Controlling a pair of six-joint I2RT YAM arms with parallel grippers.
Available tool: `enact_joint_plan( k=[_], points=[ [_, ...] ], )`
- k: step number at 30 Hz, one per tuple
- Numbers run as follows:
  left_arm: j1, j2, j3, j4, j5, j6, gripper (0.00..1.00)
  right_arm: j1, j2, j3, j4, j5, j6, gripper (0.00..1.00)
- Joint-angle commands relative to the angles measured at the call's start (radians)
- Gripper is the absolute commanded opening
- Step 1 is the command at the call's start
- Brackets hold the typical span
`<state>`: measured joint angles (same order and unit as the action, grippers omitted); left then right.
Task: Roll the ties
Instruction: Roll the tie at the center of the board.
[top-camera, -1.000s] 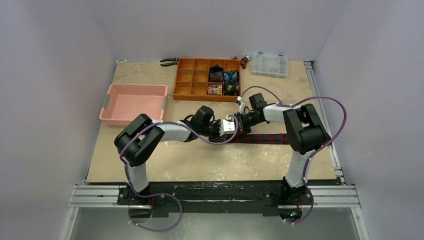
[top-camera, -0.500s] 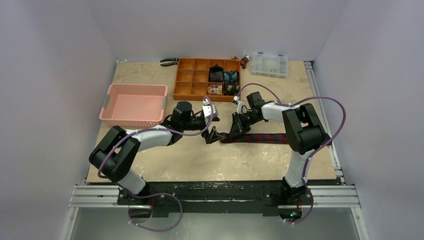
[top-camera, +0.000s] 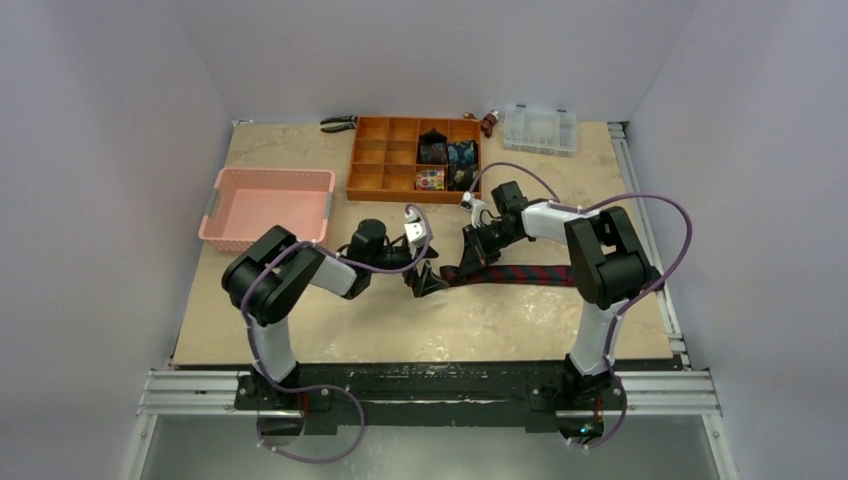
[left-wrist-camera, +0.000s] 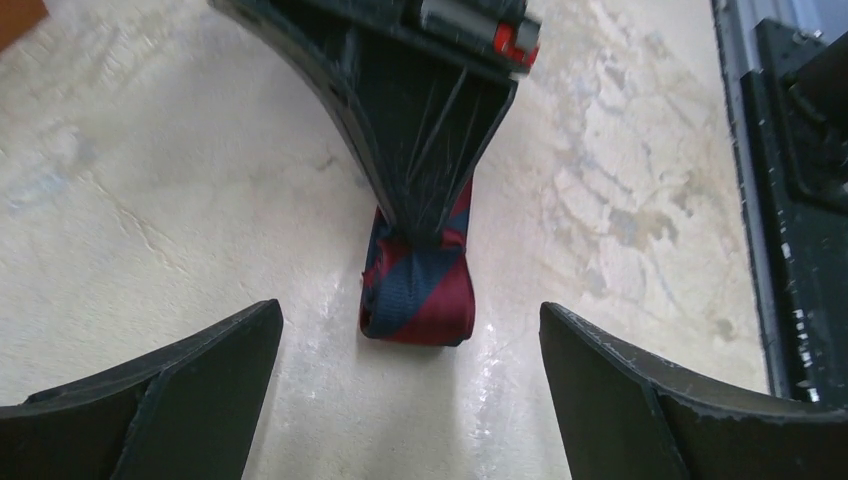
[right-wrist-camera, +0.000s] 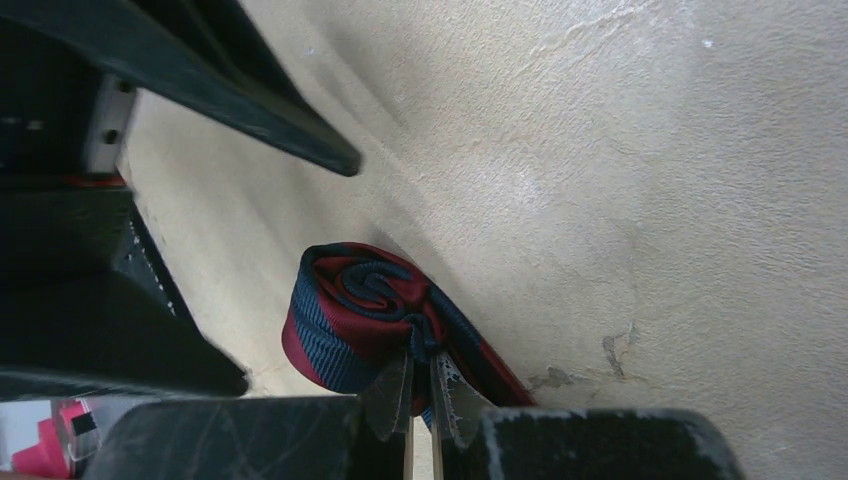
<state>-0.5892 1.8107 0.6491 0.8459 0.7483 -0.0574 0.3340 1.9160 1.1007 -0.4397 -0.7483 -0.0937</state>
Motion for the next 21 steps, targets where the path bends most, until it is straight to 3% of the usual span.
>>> enact_joint_plan(
  k=[1, 11, 14, 21],
  points=[
    [-0.020, 0.084, 0.007, 0.231, -0.021, 0.054, 1.00, -0.004, 0.022, -0.007, -0.032, 0.181, -0.097, 0.00],
    [-0.053, 0.244, 0.018, 0.336, 0.014, 0.136, 0.70, -0.004, 0.060, 0.025, -0.046, 0.172, -0.093, 0.00],
    [-0.070, 0.275, 0.024, 0.359, 0.008, 0.136, 0.66, -0.005, 0.067, 0.031, -0.048, 0.172, -0.087, 0.00],
    [-0.123, 0.343, 0.045, 0.393, -0.024, 0.136, 0.41, -0.005, 0.081, 0.040, -0.053, 0.171, -0.083, 0.00]
  ],
)
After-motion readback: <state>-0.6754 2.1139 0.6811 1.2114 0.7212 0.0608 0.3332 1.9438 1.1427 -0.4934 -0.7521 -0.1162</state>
